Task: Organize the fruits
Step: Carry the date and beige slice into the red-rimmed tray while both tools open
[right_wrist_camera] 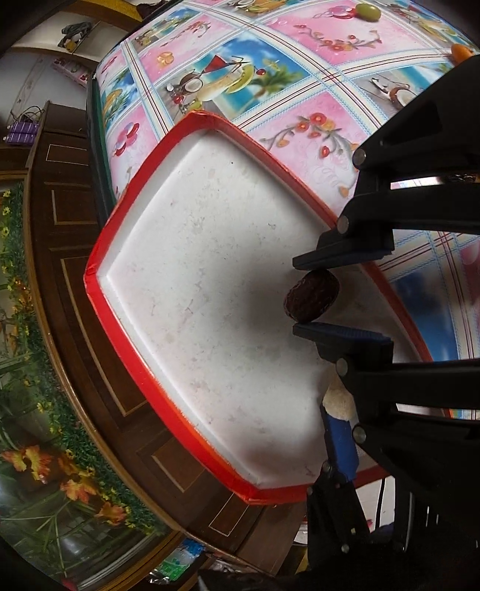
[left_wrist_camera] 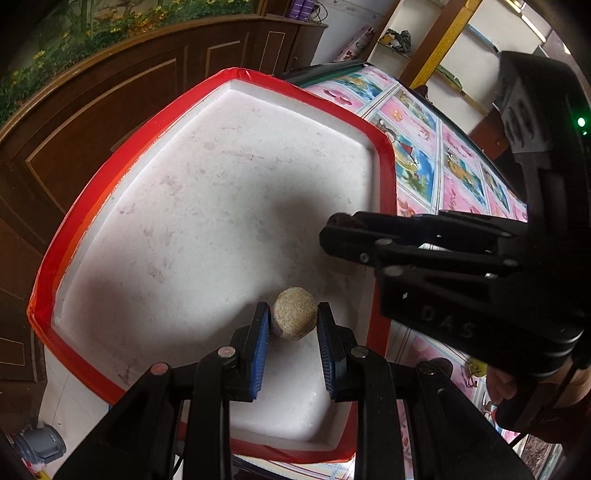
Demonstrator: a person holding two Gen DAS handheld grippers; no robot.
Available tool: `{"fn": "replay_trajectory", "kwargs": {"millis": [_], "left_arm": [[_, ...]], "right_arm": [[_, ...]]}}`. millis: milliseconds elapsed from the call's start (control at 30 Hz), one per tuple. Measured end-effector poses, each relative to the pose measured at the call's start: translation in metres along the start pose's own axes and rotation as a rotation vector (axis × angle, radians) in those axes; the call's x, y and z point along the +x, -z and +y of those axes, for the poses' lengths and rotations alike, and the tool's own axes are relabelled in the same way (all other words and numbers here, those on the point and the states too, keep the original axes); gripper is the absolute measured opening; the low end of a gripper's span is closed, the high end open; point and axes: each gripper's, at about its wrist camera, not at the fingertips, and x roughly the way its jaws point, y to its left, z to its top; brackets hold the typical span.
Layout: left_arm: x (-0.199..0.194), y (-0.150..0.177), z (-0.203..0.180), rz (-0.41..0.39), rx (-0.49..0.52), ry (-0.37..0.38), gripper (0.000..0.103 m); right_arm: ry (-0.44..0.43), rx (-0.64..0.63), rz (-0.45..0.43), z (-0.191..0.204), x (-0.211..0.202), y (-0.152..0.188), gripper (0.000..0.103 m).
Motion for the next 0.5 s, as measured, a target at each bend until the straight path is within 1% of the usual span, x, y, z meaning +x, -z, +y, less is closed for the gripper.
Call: {"fn": "replay_trajectory", "kwargs": {"millis": [300,333,367,400,433,467,500], "left_arm": [[-0.001,0.001,0.001,-0.010,-0.009,0.006,0.026],[-0.001,0.001,0.001,-0.010,-0.011,0.009,0.027],[-0.001,0.001,0.000,-0.009,-0.011,0.011,0.031],[-0.001,0.001,-0.001,-0.010,-0.010,0.012,0.038],[-0.001,0.001,-0.002,-0.012,-0.009,0.010,0.044],[-0.002,0.001,-0.004,-0.015,-0.005,0.002,0.057],[-0.002,0.001,-0.005,-0.021,-0.002,-0.015,0.066]], "right_arm": [[0.011,0.004,-0.007,-0.002,0.004,0.000,0.032],[0.012,0.004,-0.012,-0.002,0.002,0.000,0.035],[0.014,0.004,-0.015,-0.001,0.001,0.000,0.040],[0.017,0.006,-0.025,-0.002,-0.001,0.000,0.052],[0.015,0.007,-0.039,-0.003,-0.005,0.000,0.057],[0.016,0.008,-0.047,-0.003,-0.007,0.000,0.057],[0.021,0.011,-0.055,-0.004,-0.010,0.001,0.057]]}}
